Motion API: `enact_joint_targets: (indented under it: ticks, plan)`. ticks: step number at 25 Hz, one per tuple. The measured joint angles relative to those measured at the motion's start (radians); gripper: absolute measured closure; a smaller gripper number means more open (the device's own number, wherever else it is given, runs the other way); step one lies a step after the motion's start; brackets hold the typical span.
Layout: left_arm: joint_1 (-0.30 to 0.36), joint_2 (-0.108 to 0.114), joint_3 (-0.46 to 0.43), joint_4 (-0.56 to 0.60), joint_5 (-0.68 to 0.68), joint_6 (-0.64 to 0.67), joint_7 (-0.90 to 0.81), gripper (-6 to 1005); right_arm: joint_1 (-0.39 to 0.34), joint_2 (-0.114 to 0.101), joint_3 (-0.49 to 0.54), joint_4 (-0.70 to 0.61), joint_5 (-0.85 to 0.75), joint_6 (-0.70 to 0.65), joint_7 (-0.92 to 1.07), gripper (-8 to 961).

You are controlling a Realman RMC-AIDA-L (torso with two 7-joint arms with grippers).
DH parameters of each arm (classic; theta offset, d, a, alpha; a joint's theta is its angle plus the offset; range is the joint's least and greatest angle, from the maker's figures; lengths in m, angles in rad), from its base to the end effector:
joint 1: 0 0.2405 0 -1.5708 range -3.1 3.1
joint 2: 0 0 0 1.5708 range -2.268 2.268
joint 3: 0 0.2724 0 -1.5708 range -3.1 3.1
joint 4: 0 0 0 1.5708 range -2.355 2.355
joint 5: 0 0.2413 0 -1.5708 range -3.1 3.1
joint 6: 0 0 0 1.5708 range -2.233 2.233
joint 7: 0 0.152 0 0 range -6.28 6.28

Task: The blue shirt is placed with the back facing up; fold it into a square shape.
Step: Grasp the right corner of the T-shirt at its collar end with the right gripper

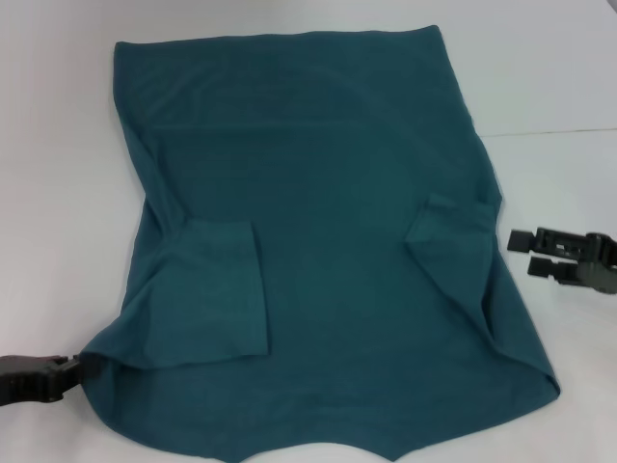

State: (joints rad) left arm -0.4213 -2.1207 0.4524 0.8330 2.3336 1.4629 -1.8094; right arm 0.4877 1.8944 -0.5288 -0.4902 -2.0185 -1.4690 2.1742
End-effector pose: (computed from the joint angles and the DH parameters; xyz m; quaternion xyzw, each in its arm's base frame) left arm -0.3741 0.3330 0.0188 -0.8410 -0.4743 -0.1531 0.2104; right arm 0.3696 0.3653 0.0585 -0.7107 0.6260 0.2918 0.1340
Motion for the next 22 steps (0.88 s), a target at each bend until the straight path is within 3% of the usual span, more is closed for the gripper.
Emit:
enact_joint_targets:
  ticks: [12,22]
  plan:
    - [0.005,-0.002,-0.005,0.002,-0.002,0.002,-0.006,986,-0.059,-0.010,0.003,-0.013,-0.071,-0.024,0.047,23]
    - [-0.006,0.000,-0.002,-0.002,-0.012,0.012,-0.007,986,-0.030,0.020,0.002,-0.012,-0.187,0.072,0.066,24]
